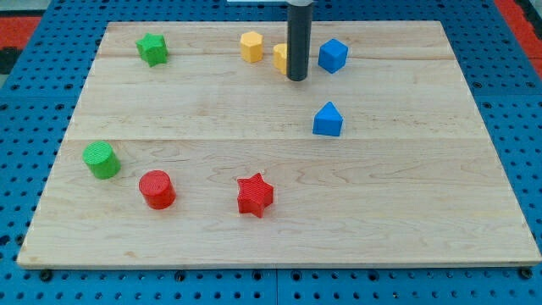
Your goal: Push blue cube slightly right
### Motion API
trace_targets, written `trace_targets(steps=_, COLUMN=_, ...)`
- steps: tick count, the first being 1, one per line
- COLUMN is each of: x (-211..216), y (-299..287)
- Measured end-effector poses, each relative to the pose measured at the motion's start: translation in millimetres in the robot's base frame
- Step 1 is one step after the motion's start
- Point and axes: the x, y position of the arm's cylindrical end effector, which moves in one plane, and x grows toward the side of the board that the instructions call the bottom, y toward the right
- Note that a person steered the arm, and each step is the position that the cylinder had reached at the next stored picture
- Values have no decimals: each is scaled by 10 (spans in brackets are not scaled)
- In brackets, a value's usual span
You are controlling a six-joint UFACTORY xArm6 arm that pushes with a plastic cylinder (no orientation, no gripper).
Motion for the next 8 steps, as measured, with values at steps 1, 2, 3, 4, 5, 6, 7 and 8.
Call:
trace_targets(steps=1, x=-361, y=-110)
trace_targets(steps=2, x=-436, y=-201)
trace_targets(steps=3, x=-436, y=-214)
trace_targets(steps=4, x=-436, y=-214)
trace_targets(steps=5, x=-436, y=-159)
trace_targets(steps=6, x=-436, y=-62)
trace_targets(steps=7, x=-436, y=7)
trace_targets(steps=8, x=-436, y=90)
